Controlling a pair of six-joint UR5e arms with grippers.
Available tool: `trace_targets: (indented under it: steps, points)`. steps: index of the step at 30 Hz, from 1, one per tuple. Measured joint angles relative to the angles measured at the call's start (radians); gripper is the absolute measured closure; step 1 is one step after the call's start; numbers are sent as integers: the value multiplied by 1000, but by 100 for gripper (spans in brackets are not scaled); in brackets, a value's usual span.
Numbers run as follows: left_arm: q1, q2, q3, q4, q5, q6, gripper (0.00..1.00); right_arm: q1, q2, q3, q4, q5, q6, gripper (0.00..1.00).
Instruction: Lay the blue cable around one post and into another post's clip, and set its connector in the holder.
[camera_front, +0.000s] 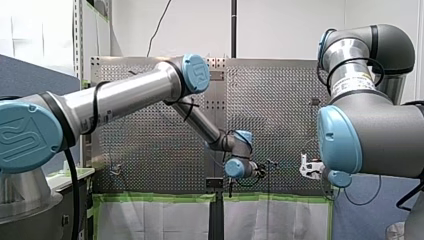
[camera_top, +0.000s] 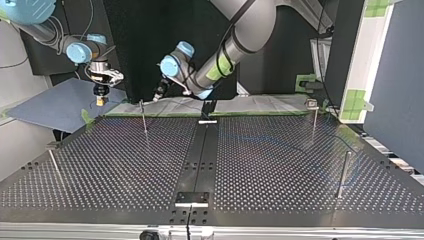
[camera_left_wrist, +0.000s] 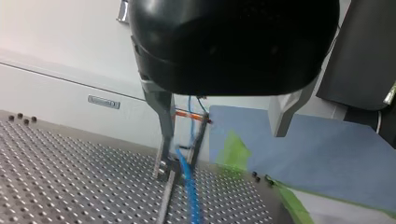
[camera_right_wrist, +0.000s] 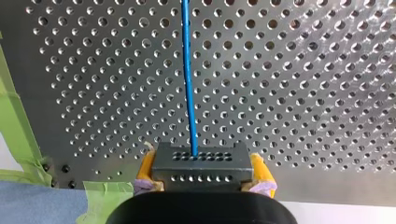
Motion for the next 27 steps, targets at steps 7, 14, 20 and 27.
trace_targets:
  steps: [7,14,20,27]
  points:
    - [-10,26,-5,-15,-16,9,0,0,0,0,0,-1,3,100]
    - [-13,41,-21,-11,-15,12,0,-1,1,0,0,-1,8,100]
    - [-16,85,-65,32,-17,7,0,0,1,0,2,-1,16,100]
    - [-28,128,-117,68,-17,1,0,0,2,0,-2,-1,26,100]
